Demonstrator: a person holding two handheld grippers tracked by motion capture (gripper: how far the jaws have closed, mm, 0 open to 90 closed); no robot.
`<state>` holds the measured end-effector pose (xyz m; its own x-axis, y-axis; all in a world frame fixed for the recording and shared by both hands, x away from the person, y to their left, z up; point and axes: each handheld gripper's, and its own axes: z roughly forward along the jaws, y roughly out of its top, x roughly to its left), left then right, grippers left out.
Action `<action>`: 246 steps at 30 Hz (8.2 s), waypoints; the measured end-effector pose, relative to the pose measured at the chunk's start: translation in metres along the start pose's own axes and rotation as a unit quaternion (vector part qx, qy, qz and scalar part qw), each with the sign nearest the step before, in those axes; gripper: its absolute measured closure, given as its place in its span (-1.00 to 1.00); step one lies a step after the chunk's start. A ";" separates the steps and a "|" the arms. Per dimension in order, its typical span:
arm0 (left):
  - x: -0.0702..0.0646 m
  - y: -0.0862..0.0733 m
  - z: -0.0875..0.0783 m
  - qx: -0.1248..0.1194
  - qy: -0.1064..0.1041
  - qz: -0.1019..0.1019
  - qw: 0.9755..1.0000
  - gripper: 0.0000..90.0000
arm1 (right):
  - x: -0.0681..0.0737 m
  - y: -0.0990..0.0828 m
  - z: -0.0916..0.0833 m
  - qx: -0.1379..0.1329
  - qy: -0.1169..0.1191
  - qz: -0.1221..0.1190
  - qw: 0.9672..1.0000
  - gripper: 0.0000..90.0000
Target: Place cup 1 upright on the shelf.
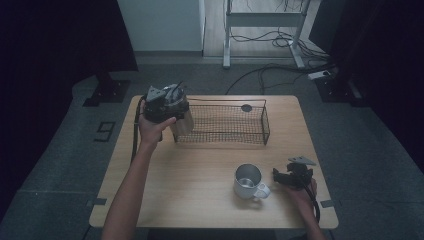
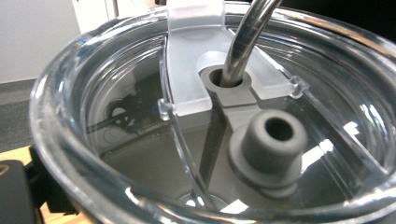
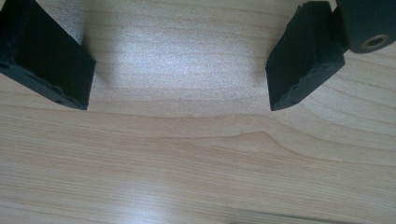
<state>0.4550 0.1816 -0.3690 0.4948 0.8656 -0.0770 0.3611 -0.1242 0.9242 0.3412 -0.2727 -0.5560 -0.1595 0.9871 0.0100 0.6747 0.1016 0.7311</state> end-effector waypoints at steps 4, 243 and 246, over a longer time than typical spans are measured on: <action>0.001 0.002 0.003 -0.001 -0.001 -0.001 1.000 -0.91 | 0.000 0.000 0.000 0.000 0.000 0.000 1.000 -0.83; -0.059 -0.137 -0.019 0.070 -0.048 0.036 0.996 -0.86 | 0.001 0.000 0.000 -0.001 0.002 -0.001 1.000 -0.80; -0.060 -0.143 -0.026 0.061 -0.050 0.035 0.996 -0.84 | 0.000 0.000 0.000 -0.001 0.002 -0.001 1.000 -0.80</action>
<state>0.3528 0.1599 -0.4868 0.5956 0.8013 -0.0569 0.4139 -0.2454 0.8766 0.3408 -0.2723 -0.5556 -0.1633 0.9865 0.0115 0.6733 0.1029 0.7322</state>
